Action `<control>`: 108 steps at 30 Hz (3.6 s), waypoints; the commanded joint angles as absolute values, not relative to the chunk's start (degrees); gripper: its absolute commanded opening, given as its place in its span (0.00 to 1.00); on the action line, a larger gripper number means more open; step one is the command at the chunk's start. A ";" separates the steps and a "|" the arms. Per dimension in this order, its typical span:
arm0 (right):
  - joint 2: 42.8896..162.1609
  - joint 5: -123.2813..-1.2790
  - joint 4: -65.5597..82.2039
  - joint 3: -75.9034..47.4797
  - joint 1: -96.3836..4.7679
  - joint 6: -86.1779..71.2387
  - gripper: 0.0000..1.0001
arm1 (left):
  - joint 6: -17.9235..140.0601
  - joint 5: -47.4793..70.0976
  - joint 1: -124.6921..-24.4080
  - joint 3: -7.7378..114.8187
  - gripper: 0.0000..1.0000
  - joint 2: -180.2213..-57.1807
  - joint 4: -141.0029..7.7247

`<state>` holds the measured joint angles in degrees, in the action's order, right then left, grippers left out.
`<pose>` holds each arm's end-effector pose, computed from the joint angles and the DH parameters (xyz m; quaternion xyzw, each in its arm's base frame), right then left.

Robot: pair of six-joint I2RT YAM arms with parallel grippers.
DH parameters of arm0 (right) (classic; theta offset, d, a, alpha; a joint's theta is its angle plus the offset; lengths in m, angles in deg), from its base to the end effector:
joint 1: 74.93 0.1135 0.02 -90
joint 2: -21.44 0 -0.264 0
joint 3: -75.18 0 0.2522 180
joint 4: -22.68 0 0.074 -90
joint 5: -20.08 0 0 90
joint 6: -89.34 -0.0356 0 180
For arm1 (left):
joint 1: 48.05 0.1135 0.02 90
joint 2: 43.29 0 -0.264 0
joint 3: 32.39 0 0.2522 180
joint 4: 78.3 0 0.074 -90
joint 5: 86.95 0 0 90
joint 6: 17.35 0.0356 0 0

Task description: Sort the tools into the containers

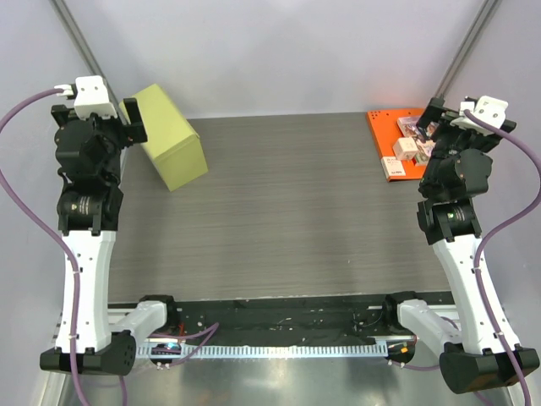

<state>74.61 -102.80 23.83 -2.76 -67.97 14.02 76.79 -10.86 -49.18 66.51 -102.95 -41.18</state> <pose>0.1852 0.0031 0.4759 0.1401 0.5448 -0.2045 0.8011 0.1906 0.0048 0.5049 -0.0554 0.6921 0.1028 0.7123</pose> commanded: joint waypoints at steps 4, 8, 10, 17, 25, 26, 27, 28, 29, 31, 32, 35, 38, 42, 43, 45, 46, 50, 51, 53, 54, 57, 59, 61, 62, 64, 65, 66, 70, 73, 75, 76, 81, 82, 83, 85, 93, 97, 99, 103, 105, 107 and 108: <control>74.79 -95.24 21.93 -3.18 -67.82 17.01 1.00 | 77.83 -10.75 -49.28 66.10 1.00 -111.39 -50.64; 75.41 -93.57 21.14 -3.00 -67.82 16.75 1.00 | 77.75 -13.03 -49.19 69.68 1.00 -119.65 -53.37; 75.76 -93.39 21.05 -2.91 -67.81 16.84 1.00 | 77.05 -13.65 -49.11 71.80 1.00 -125.70 -54.08; 77.16 -92.33 20.08 -2.30 -67.82 17.36 1.00 | 64.51 -5.93 -41.30 91.45 1.00 -145.65 -48.46; 79.63 -91.81 15.87 -4.41 -67.82 16.57 1.00 | 65.18 -1.52 -39.35 107.64 1.00 -161.58 -48.63; 79.80 -91.72 15.51 -4.58 -67.82 16.48 1.00 | 65.00 -1.35 -39.26 109.06 1.00 -163.07 -47.50; 80.15 -91.63 15.07 -4.93 -67.82 16.48 0.99 | 65.09 -1.09 -39.00 110.64 1.00 -165.96 -46.96; 80.33 -91.37 14.46 -4.85 -67.82 16.31 1.00 | 65.26 -0.30 -39.00 112.92 1.00 -167.12 -46.78; 80.51 -91.02 14.11 -5.02 -67.82 16.22 1.00 | 65.53 0.40 -38.74 113.73 1.00 -168.00 -46.87; 81.30 -90.75 13.14 -5.29 -67.99 15.96 1.00 | 65.88 2.34 -38.12 114.61 1.00 -170.20 -48.97; 81.38 -90.32 12.96 -5.29 -67.90 15.78 0.99 | 65.53 4.35 -37.77 114.70 1.00 -170.82 -49.76; 82.17 -89.79 11.91 -5.64 -68.25 15.43 1.00 | 63.51 7.87 -36.19 116.63 1.00 -173.89 -51.88; 83.05 -89.08 11.03 -6.08 -68.69 14.73 1.00 | 62.10 8.23 -35.13 120.14 1.00 -177.58 -51.79; 84.20 -87.68 10.24 -6.60 -69.22 13.59 1.00 | 62.37 6.57 -34.61 121.12 1.00 -179.70 -53.02; 84.37 -87.50 9.97 -6.61 -69.31 13.50 1.00 | 62.36 6.65 -34.34 121.03 1.00 -179.96 -53.28; 84.64 -87.24 9.71 -6.69 -69.66 13.06 1.00 | 61.75 7.53 -33.64 121.38 1.00 -181.10 -53.46; 84.72 -86.89 9.62 -6.78 -69.75 12.97 1.00 | 61.40 10.05 -33.20 121.47 1.00 -181.37 -53.55; 84.46 -85.92 9.27 -6.78 -70.63 12.09 1.00 | 58.86 15.78 -31.62 120.85 1.00 -182.42 -55.56; 84.38 -85.66 9.36 -6.87 -70.80 12.00 1.00 | 57.46 18.05 -30.66 120.77 1.00 -183.30 -56.79; 84.29 -84.96 7.70 -7.04 -71.33 11.56 1.00 | 56.04 23.33 -29.95 121.11 1.00 -184.35 -57.76; 84.37 -84.69 7.60 -7.22 -71.51 11.21 1.00 | 55.51 24.83 -29.77 121.29 1.00 -185.06 -58.55; 84.72 -83.81 6.99 -7.57 -72.21 10.68 1.00 | 54.54 31.86 -28.98 121.38 1.00 -186.03 -60.22; 84.90 -83.63 6.63 -7.75 -72.30 10.25 1.00 | 54.63 36.33 -28.89 121.38 1.00 -186.73 -60.40; 85.08 -83.02 6.46 -7.83 -72.47 10.16 1.00 | 54.89 38.98 -28.80 121.12 1.00 -187.17 -60.32; 85.08 -82.76 6.37 -7.75 -72.82 9.89 1.00 | 55.16 40.21 -28.89 120.94 1.00 -187.26 -60.23; 84.99 -82.49 6.37 -7.83 -72.91 9.80 1.00 | 55.33 43.73 -28.89 120.33 1.00 -187.26 -59.97; 85.08 -82.49 6.37 -7.75 -73.00 9.72 1.00 | 55.16 44.87 -28.80 120.15 1.00 -187.00 -60.05; 85.08 -82.49 6.46 -7.75 -73.09 9.72 1.00 | 55.07 46.97 -28.89 119.19 1.00 -186.91 -60.05; 85.08 -82.40 6.37 -7.84 -73.09 9.45 1.00 | 53.93 50.42 -28.89 115.76 1.00 -184.98 -60.14; 84.90 -81.96 6.37 -7.84 -73.09 9.19 1.00 | 54.19 49.99 -28.89 111.90 1.00 -182.78 -60.49; 84.46 -81.88 6.28 -7.75 -73.09 9.19 1.00 | 54.45 47.79 -28.80 109.01 1.00 -181.12 -62.06; 84.38 -81.87 6.28 -7.83 -73.18 9.19 1.00 | 54.45 46.22 -28.72 108.21 1.00 -180.50 -62.86; 84.20 -81.61 6.28 -7.75 -73.09 9.10 1.00 | 56.03 35.85 -28.63 115.11 1.00 -183.21 -57.27; 84.20 -81.61 6.28 -7.66 -73.09 9.10 1.00 | 56.38 34.44 -28.71 116.62 1.00 -184.61 -56.20; 84.20 -81.52 6.19 -7.66 -73.26 9.10 1.00 | 56.74 32.34 -28.63 117.77 1.00 -185.14 -55.58; 84.20 -81.52 6.28 -7.75 -73.26 9.10 1.00 | 57.70 30.04 -28.71 117.61 1.00 -184.72 -56.09; 84.46 -81.35 6.19 -7.66 -73.70 8.93 1.00 | 60.87 23.45 -28.63 115.49 1.00 -185.06 -56.71; 84.46 -81.26 6.19 -7.66 -73.70 8.84 1.00 | 61.92 26.84 -28.63 115.67 1.00 -185.59 -56.89; 84.64 -81.43 6.19 -7.75 -73.71 8.75 1.00 | 62.54 29.84 -28.63 115.23 1.00 -185.59 -56.80; 84.46 -81.43 6.19 -7.66 -73.79 8.66 1.00 | 64.38 35.03 -28.71 115.58 1.00 -185.85 -54.26; 84.55 -81.44 6.19 -7.75 -73.71 8.57 1.00 | 65.52 38.98 -28.80 115.14 1.00 -185.77 -52.42; 84.37 -81.61 6.28 -7.75 -73.70 8.57 1.00 | 66.32 43.45 -28.80 112.52 1.00 -184.28 -52.32; 84.37 -81.61 6.19 -7.83 -73.70 8.49 1.00 | 66.32 44.78 -28.72 111.37 1.00 -183.75 -52.49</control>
